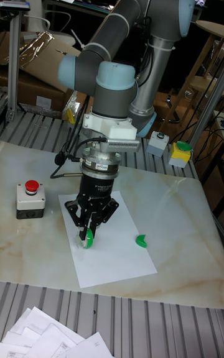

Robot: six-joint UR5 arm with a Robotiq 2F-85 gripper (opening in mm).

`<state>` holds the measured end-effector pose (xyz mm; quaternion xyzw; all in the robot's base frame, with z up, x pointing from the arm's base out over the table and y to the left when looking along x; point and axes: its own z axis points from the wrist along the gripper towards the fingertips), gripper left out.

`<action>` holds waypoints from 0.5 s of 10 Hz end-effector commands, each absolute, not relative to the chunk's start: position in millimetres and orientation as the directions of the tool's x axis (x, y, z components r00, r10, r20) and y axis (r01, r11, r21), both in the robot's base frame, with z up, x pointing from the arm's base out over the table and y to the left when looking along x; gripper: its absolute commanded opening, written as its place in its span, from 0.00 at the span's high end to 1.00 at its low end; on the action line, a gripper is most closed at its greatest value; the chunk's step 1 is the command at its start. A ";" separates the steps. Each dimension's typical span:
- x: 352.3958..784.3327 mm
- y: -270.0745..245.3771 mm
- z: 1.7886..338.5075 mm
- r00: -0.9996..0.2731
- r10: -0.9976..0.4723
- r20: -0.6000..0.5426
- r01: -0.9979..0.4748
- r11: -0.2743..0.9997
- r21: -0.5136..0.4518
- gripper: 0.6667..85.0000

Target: Use the correction tape on paper

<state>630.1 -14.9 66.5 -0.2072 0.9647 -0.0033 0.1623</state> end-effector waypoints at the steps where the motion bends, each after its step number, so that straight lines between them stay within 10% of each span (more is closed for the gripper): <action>1: 626.2 -18.7 62.0 -0.848 -0.409 -0.338 -0.411 0.909 -0.070 0.99; 5: 617.0 -23.3 57.0 -0.850 -0.406 -0.336 -0.409 0.910 -0.068 0.99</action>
